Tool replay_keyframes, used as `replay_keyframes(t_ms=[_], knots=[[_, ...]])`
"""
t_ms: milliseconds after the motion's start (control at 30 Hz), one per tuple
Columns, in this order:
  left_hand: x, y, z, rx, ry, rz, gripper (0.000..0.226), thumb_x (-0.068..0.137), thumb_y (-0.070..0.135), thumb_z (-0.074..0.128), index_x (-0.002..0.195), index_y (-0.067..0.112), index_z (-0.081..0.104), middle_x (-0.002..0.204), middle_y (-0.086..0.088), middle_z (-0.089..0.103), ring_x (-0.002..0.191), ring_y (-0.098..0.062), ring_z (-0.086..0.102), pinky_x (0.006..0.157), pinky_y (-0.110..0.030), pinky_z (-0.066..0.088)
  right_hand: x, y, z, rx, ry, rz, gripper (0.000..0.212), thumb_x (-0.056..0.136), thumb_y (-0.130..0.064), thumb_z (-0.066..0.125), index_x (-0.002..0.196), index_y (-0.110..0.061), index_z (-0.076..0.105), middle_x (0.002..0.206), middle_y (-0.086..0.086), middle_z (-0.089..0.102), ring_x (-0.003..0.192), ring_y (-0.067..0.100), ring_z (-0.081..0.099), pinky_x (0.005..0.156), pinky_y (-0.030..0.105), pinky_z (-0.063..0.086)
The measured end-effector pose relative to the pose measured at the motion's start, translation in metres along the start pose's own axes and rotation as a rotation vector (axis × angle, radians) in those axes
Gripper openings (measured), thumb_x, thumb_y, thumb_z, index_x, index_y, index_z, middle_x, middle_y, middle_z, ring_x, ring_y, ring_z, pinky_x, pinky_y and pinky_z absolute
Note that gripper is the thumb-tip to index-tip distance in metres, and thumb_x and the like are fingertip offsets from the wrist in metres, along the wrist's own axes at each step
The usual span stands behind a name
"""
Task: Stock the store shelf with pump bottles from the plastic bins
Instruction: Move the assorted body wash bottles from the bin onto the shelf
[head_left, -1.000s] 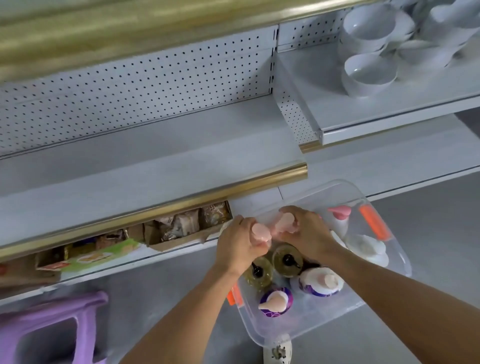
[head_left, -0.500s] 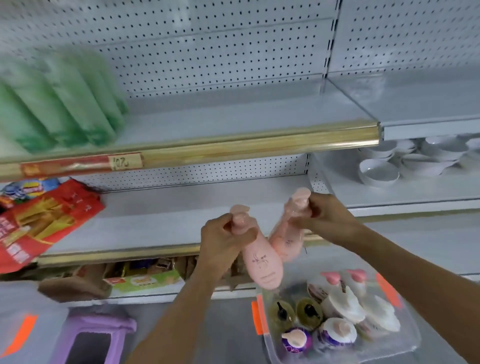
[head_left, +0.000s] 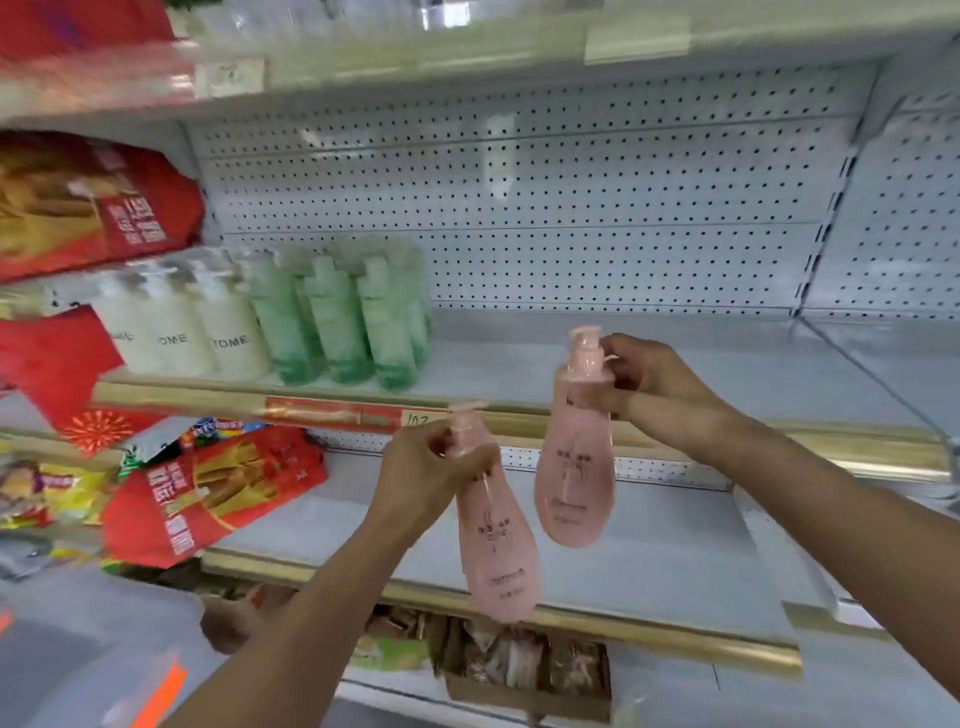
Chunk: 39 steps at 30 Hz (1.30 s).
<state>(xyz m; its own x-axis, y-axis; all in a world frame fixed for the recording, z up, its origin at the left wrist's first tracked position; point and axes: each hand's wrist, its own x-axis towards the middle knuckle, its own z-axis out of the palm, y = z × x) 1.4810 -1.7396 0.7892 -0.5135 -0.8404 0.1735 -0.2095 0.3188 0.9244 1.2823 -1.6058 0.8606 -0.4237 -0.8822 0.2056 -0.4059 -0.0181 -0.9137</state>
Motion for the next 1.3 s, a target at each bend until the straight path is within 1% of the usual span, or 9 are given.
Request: replay_keyframes(t_ms=[167,300,367,467,700,800,967,1167,1300], knots=[[0.051,0.014,-0.036,0.035,0.007,0.034,0.014,0.072,0.023,0.083,0.074,0.012,0.074,0.069,-0.003,0.073,0.061,-0.017,0.065,0.065,-0.042,0.058,0.078,-0.033,0.017,-0.03,0.023,-0.073,0.031,0.082,-0.013,0.074,0.111,-0.012,0.063,0.098,0.011,0.071,0.087,0.022,0.071,0.073,0.032,0.056],[0.092,0.021,-0.052,0.032,-0.002,0.051,0.02,0.073,0.024,0.083,0.075,0.007,0.073,0.072,-0.01,0.072,0.063,-0.029,0.067,0.062,-0.041,0.058,0.144,-0.038,0.028,-0.057,0.049,-0.09,0.033,0.083,-0.016,0.074,0.113,-0.013,0.061,0.102,0.014,0.07,0.091,0.025,0.07,0.081,0.035,0.056],[0.11,0.02,-0.057,0.023,-0.012,0.067,0.021,0.074,0.023,0.082,0.073,0.006,0.072,0.069,-0.011,0.071,0.06,-0.02,0.063,0.061,-0.038,0.057,0.175,-0.036,0.035,-0.068,0.05,-0.093,0.034,0.084,-0.016,0.074,0.114,-0.012,0.06,0.104,0.013,0.07,0.09,0.023,0.07,0.076,0.03,0.056],[0.131,0.014,-0.062,-0.027,-0.031,0.059,0.023,0.074,0.021,0.082,0.073,0.002,0.07,0.075,-0.019,0.071,0.063,-0.021,0.063,0.065,-0.047,0.058,0.217,-0.031,0.045,-0.071,0.049,-0.076,0.036,0.084,-0.013,0.073,0.116,-0.015,0.058,0.1,0.01,0.069,0.09,0.02,0.068,0.073,0.024,0.055],[0.159,0.002,-0.06,-0.082,-0.066,0.043,0.016,0.074,0.018,0.081,0.07,0.006,0.072,0.074,-0.017,0.072,0.061,-0.018,0.062,0.069,-0.052,0.057,0.286,-0.025,0.058,-0.131,0.068,-0.045,0.037,0.083,-0.012,0.073,0.116,-0.015,0.058,0.089,-0.002,0.062,0.075,0.006,0.06,0.059,0.014,0.047],[0.164,-0.001,-0.059,-0.087,-0.078,0.031,0.012,0.073,0.022,0.082,0.073,0.012,0.075,0.075,-0.01,0.074,0.066,-0.021,0.068,0.071,-0.052,0.06,0.301,-0.017,0.062,-0.169,0.043,-0.04,0.038,0.083,-0.013,0.073,0.118,-0.013,0.058,0.092,0.002,0.062,0.075,0.01,0.06,0.064,0.019,0.051],[0.169,-0.003,-0.062,-0.098,-0.106,0.027,0.017,0.071,0.027,0.081,0.075,0.012,0.075,0.077,-0.011,0.074,0.07,-0.025,0.069,0.073,-0.053,0.059,0.308,-0.008,0.066,-0.113,-0.023,-0.045,0.038,0.084,-0.012,0.072,0.112,-0.034,0.058,0.087,-0.005,0.063,0.075,0.003,0.062,0.057,0.011,0.049],[0.169,0.002,-0.065,-0.082,-0.108,0.019,0.019,0.073,0.026,0.082,0.077,0.01,0.074,0.078,-0.015,0.072,0.066,-0.02,0.066,0.071,-0.049,0.058,0.315,-0.005,0.068,-0.175,-0.05,0.017,0.043,0.085,-0.021,0.069,0.124,-0.023,0.051,0.104,-0.001,0.061,0.099,0.02,0.062,0.093,0.037,0.052],[0.166,0.01,-0.066,-0.07,-0.088,0.051,0.016,0.074,0.024,0.083,0.073,0.011,0.074,0.077,-0.015,0.073,0.067,-0.026,0.068,0.071,-0.051,0.058,0.294,-0.016,0.07,-0.21,0.07,0.053,0.083,0.085,-0.035,0.07,0.15,-0.024,0.019,0.137,0.0,0.042,0.124,0.017,0.046,0.1,0.032,0.042]])
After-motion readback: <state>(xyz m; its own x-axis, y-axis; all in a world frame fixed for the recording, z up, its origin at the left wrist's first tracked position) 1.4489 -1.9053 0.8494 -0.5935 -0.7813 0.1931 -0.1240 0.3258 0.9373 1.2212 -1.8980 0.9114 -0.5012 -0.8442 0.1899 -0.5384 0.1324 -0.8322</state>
